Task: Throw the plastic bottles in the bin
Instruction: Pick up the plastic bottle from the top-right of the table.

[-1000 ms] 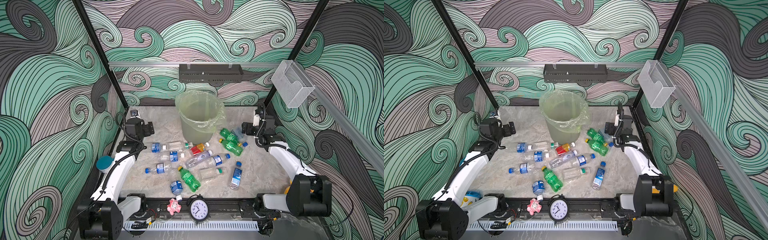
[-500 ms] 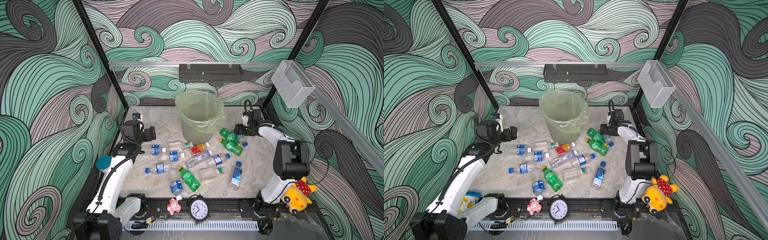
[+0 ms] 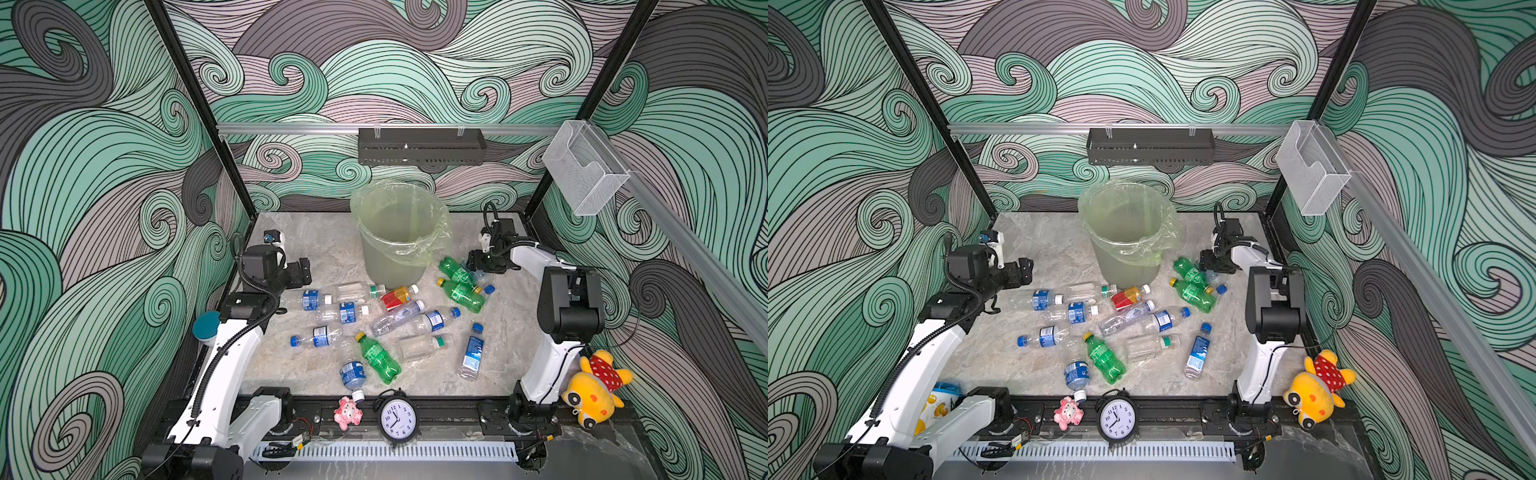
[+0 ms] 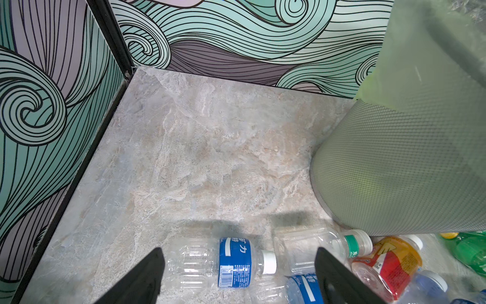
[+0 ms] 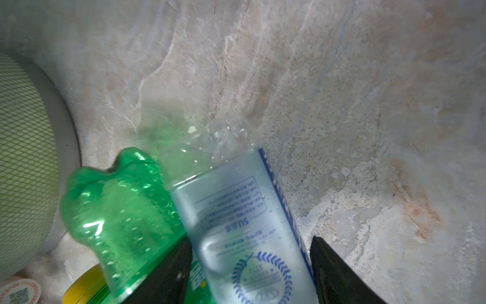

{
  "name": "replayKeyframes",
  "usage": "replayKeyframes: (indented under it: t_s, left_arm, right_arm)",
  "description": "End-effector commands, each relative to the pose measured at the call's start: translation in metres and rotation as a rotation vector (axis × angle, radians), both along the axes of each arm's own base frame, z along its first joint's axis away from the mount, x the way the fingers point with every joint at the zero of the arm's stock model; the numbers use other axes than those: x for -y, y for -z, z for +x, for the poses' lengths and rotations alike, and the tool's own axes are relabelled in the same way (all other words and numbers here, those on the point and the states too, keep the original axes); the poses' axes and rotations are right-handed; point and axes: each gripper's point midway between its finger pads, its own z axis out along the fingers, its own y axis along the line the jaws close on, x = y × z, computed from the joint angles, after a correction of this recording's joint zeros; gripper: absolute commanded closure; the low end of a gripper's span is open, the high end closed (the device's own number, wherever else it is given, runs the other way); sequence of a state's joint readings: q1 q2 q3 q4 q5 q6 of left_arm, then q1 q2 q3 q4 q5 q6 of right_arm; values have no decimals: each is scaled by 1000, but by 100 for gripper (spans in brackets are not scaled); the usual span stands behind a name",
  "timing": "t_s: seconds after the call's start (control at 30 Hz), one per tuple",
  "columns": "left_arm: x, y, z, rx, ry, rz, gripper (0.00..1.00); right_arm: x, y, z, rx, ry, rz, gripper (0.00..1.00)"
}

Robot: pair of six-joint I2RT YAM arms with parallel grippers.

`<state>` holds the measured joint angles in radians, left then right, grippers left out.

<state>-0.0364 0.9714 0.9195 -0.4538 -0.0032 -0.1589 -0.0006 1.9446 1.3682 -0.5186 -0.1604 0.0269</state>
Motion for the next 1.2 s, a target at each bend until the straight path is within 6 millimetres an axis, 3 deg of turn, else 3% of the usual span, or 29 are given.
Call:
replayKeyframes:
  t_s: [0.0,0.23,0.4,0.6,0.9,1.17]
  left_arm:
    - [8,-5,-5,-2,36,-10,9]
    - [11,-1,-7,-15,44,-23,8]
    - [15,6,-5,-2,49,-62,8]
    - [16,9,-4,-21,49,-67,8]
    - [16,15,1,-47,54,-60,8]
    - [22,24,8,-68,81,-83,8]
  right_arm:
    - [4,7,-2,-40,19,-3,30]
    - [9,17,-3,-78,48,-22,33]
    - [12,18,-4,-86,70,-28,42]
    - [17,3,-7,-52,82,-45,51]
    - [14,-71,-19,117,75,-29,54]
    - [-22,-147,-48,336,-65,138,55]
